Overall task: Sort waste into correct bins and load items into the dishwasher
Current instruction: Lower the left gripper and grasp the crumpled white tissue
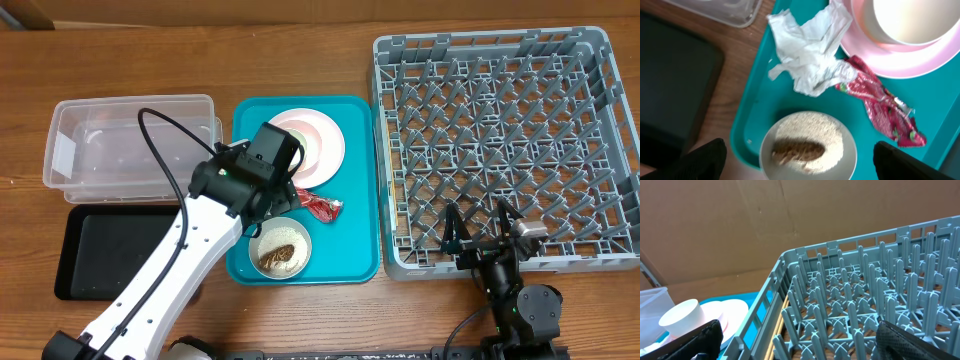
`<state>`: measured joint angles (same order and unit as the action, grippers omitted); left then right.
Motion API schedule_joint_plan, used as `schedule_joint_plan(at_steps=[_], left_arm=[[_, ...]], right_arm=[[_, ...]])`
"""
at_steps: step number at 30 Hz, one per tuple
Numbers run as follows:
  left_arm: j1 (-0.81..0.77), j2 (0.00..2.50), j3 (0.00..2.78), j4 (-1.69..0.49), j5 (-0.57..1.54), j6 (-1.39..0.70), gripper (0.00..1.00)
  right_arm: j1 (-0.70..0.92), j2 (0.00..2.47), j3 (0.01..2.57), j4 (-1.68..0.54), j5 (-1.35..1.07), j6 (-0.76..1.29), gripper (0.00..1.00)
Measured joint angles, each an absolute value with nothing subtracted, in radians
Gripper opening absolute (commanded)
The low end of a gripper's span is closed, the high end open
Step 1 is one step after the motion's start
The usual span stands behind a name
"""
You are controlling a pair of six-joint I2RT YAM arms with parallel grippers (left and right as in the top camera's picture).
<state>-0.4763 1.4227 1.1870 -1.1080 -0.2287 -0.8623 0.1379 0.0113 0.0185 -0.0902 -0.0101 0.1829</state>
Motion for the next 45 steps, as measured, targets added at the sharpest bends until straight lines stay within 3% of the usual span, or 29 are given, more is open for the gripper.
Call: schedule_joint_plan(at_steps=[5, 18, 34, 41, 45], left_arm=[[-0.476, 1.423, 1.095, -0.972, -0.245, -0.873, 0.88], [-0.476, 1.423, 0.901, -0.663, -0.286, -0.888, 0.86], [-0.451, 1.639, 0.883, -0.555, -0.323, -0.888, 0.86], [-0.377, 1.655, 0.883, -0.501, -0.228, -0.888, 0.81], [-0.348, 1.655, 0.883, -0.483, -0.189, -0.889, 0.73]], right_arm=[[0.138, 0.011, 0.019, -0.091, -0.010, 0.183, 1.00], [0.138, 0.011, 0.019, -0.090, -0.010, 0.183, 1.00], [0.138, 0.011, 0.019, -0.091, -0.010, 0.183, 1.00], [0.138, 0.011, 0.019, -0.090, -0.010, 0.183, 1.00], [0.138, 0.011, 0.019, -0.091, -0.010, 0.183, 1.00]])
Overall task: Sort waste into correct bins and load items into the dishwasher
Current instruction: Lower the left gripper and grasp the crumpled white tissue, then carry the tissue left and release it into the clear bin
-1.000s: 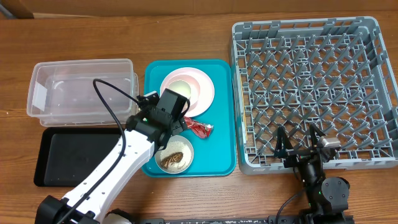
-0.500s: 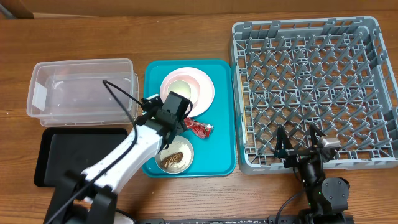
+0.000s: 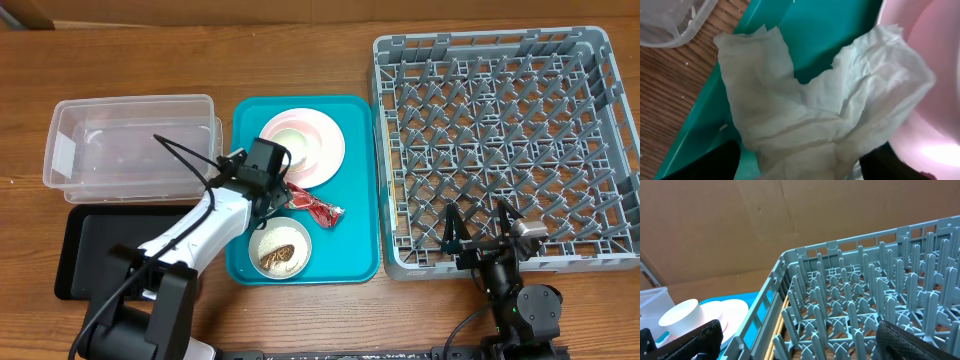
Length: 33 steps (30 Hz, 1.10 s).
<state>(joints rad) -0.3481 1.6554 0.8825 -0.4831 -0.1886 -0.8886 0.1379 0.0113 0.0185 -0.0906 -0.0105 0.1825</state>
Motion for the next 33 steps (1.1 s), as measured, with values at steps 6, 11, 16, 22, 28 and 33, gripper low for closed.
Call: schedule_joint_plan(at_steps=[6, 11, 16, 22, 28, 33], left_arm=[[-0.344, 1.655, 0.883, -0.474, -0.164, -0.889, 0.66], [-0.344, 1.655, 0.883, -0.474, -0.159, -0.891, 0.61], [-0.344, 1.673, 0.883, -0.474, -0.157, -0.892, 0.57], [-0.344, 1.685, 0.883, -0.473, -0.156, -0.894, 0.34], [-0.344, 1.685, 0.883, -0.473, -0.157, -0.889, 0.11], [-0.333, 1.685, 0.912, -0.533, -0.157, -0.855, 0.04]], right_arm=[[0.138, 0.011, 0.019, -0.091, -0.010, 0.183, 1.00], [0.138, 0.011, 0.019, -0.090, -0.010, 0.183, 1.00], [0.138, 0.011, 0.019, -0.090, -0.010, 0.183, 1.00], [0.138, 0.011, 0.019, -0.091, -0.010, 0.183, 1.00], [0.138, 0.011, 0.019, -0.090, -0.010, 0.183, 1.00], [0.138, 0.011, 0.019, -0.091, -0.010, 0.183, 1.00]])
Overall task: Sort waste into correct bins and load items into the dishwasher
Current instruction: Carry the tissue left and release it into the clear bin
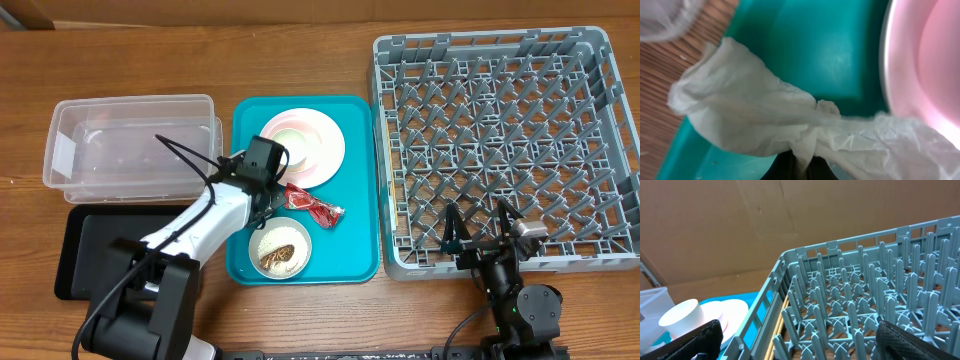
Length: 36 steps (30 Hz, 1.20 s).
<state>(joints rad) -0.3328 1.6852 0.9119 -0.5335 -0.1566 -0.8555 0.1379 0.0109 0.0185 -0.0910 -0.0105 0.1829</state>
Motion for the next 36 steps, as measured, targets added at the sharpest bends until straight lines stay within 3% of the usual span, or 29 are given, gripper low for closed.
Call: schedule_joint_plan(at_steps=[12, 18, 30, 36], left_arm=[[-0.276, 1.684, 1.407, -0.923, -0.161, -0.774, 0.04], [-0.212, 1.679, 1.603, -1.079, -0.272, -0.748, 0.04], [0.157, 1.698, 1.626, -1.092, -0.343, -0.725, 0.04], [0.240, 1.780, 1.626, -1.055, -0.340, -0.722, 0.04]], right_arm=[[0.138, 0.011, 0.019, -0.090, -0.010, 0.183, 1.00], [0.138, 0.011, 0.019, -0.090, -0.010, 0.183, 1.00], [0.138, 0.011, 0.019, -0.091, -0.010, 0.183, 1.00], [0.138, 0.011, 0.019, -0.091, -0.010, 0.183, 1.00]])
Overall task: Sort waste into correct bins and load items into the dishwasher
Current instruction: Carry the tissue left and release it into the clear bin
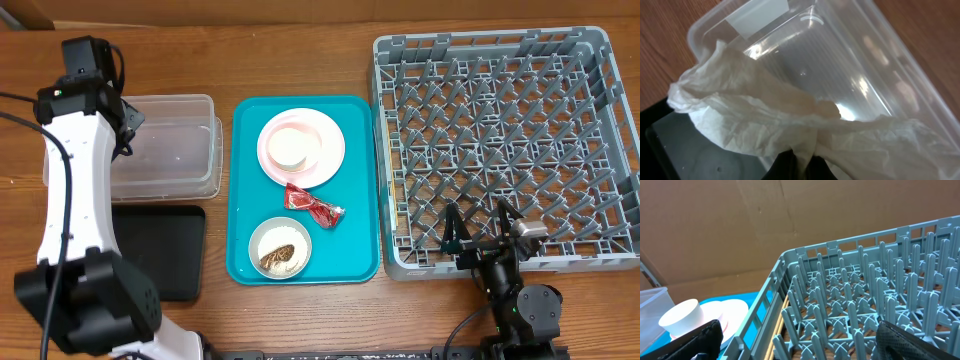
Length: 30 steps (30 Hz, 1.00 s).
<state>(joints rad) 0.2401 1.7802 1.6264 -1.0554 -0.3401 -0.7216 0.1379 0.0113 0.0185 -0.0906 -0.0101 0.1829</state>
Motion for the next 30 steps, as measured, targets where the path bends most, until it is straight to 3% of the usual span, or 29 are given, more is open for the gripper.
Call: schedule_joint_plan(at_steps=[6, 7, 9, 10, 11, 12, 16, 23, 26, 30], left_arm=[[0.253, 1.908, 1.626, -0.987, -0.333, -0.669, 0.06], [0.255, 1.923, 1.626, -0.979, -0.332, -0.661, 0.17], [0.256, 1.947, 1.626, -0.963, -0.332, -0.641, 0.53], [0.256, 1.951, 1.626, -0.956, -0.332, -0.635, 0.66], [0.256, 1.953, 1.626, -0.949, -0.331, -0.624, 0.76], [0.256, 1.953, 1.626, -0.942, -0.331, -0.613, 0.79], [0.256, 1.953, 1.626, -0.927, -0.329, -0.560, 0.84], [0.255, 1.953, 1.670, -1.015, -0.304, -0.469, 0.81], [0.241, 1.950, 1.750, -1.105, -0.211, -0.446, 0.72], [0.189, 1.921, 1.853, -1.189, -0.015, -0.410, 0.71]], right_arm=[[0.138, 0.011, 0.019, -0.091, -0.010, 0.183, 1.00], [0.138, 0.011, 0.019, -0.090, -0.010, 0.183, 1.00], [0.138, 0.011, 0.019, -0.090, -0.010, 0.183, 1.00], [0.138, 0.011, 0.019, -0.090, -0.010, 0.183, 1.00], [0.138, 0.011, 0.019, -0.091, -0.010, 0.183, 1.00], [0.138, 0.011, 0.019, -0.090, -0.010, 0.183, 1.00], [0.138, 0.011, 0.019, -0.090, -0.010, 0.183, 1.00], [0.138, 0.011, 0.019, -0.090, -0.010, 0.182, 1.00], [0.138, 0.011, 0.019, -0.091, -0.010, 0.183, 1.00], [0.138, 0.011, 0.019, -0.090, -0.010, 0.183, 1.00]])
